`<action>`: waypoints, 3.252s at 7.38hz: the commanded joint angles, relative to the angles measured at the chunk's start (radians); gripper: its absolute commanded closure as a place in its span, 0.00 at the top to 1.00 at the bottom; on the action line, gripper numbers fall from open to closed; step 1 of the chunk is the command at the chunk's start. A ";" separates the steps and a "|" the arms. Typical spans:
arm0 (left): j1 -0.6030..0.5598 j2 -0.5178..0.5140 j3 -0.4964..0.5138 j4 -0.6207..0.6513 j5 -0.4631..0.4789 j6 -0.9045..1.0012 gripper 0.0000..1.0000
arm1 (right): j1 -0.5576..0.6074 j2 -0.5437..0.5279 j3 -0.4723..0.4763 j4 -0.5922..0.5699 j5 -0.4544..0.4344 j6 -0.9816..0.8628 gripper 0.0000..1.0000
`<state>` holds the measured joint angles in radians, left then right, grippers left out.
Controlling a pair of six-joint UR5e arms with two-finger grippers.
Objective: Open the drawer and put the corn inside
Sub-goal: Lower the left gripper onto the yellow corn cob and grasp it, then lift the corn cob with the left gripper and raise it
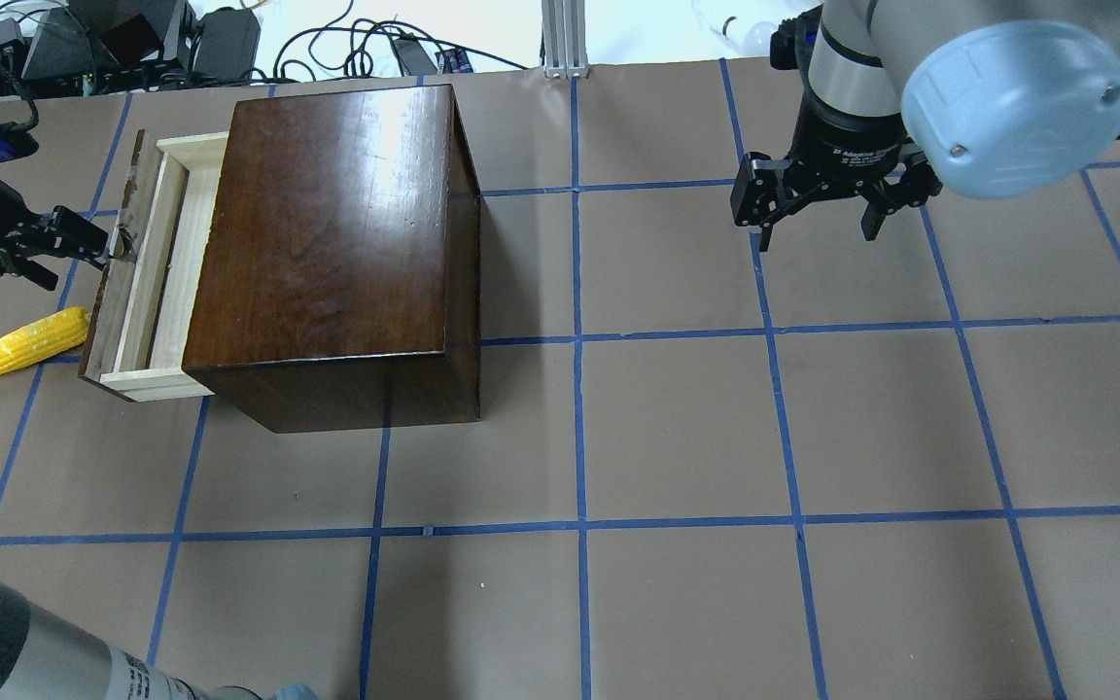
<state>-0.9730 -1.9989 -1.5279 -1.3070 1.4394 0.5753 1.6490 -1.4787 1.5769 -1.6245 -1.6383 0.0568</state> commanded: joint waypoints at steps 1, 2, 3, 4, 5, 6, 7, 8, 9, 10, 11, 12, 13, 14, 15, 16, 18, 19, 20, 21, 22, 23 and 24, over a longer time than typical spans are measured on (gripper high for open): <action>0.000 0.005 0.000 0.000 0.001 0.000 1.00 | 0.000 0.000 0.000 0.000 0.000 0.000 1.00; 0.000 0.018 0.002 -0.001 -0.002 -0.005 1.00 | 0.000 0.000 0.000 0.000 0.000 0.000 1.00; 0.000 0.025 0.012 -0.005 0.000 -0.005 1.00 | 0.000 0.000 0.000 0.000 0.000 0.000 1.00; 0.002 0.025 0.032 -0.017 0.001 0.000 1.00 | 0.000 0.000 0.000 0.000 0.000 0.000 1.00; 0.003 0.026 0.049 -0.018 0.068 0.020 1.00 | 0.000 0.000 0.000 0.000 0.000 0.000 1.00; 0.019 0.022 0.055 -0.003 0.123 0.187 1.00 | 0.000 0.000 0.000 0.000 0.000 0.000 1.00; 0.045 0.000 0.054 0.032 0.128 0.313 1.00 | 0.000 0.000 0.000 0.000 0.000 0.000 1.00; 0.053 -0.014 0.031 0.111 0.150 0.448 1.00 | 0.000 0.000 0.000 0.000 0.000 0.000 1.00; 0.054 -0.033 0.025 0.144 0.191 0.556 1.00 | 0.000 0.000 0.000 0.000 0.000 0.000 1.00; 0.057 -0.053 0.025 0.150 0.228 0.639 1.00 | 0.000 0.000 0.000 0.000 0.000 0.000 1.00; 0.057 -0.070 0.023 0.182 0.243 0.700 1.00 | 0.000 0.000 0.000 0.000 0.000 0.000 1.00; 0.059 -0.093 0.017 0.208 0.243 0.771 1.00 | 0.000 0.000 0.000 0.000 0.000 0.000 1.00; 0.075 -0.110 0.003 0.219 0.242 0.819 1.00 | 0.000 0.000 0.000 0.000 0.000 0.000 1.00; 0.097 -0.127 -0.010 0.235 0.236 0.821 1.00 | 0.000 0.000 0.000 0.000 0.000 0.000 1.00; 0.120 -0.135 -0.021 0.248 0.233 0.824 1.00 | 0.000 0.000 0.000 0.000 0.000 0.000 1.00; 0.134 -0.146 -0.023 0.255 0.227 0.824 1.00 | 0.000 0.000 0.000 0.000 0.000 0.000 1.00; 0.134 -0.173 -0.023 0.278 0.207 0.824 1.00 | 0.000 0.000 0.000 0.000 0.000 0.000 1.00; 0.134 -0.179 -0.026 0.285 0.204 0.843 1.00 | 0.000 0.000 0.000 0.000 0.000 0.000 1.00; 0.134 -0.184 -0.024 0.287 0.204 0.860 1.00 | 0.000 0.000 0.000 0.000 0.000 0.000 1.00; 0.134 -0.187 -0.024 0.287 0.202 0.859 1.00 | 0.000 0.000 0.000 0.000 0.000 0.000 1.00; 0.134 -0.190 -0.023 0.287 0.200 0.860 0.94 | 0.000 0.000 0.000 0.000 0.000 0.000 1.00; 0.134 -0.193 -0.024 0.287 0.200 0.859 0.74 | 0.000 0.000 0.000 0.000 0.000 0.000 1.00; 0.134 -0.195 -0.023 0.287 0.200 0.860 0.53 | 0.000 0.000 0.000 0.000 0.000 0.000 1.00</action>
<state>-0.8391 -2.1908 -1.5517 -1.0202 1.6401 1.4347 1.6490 -1.4787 1.5769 -1.6245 -1.6383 0.0567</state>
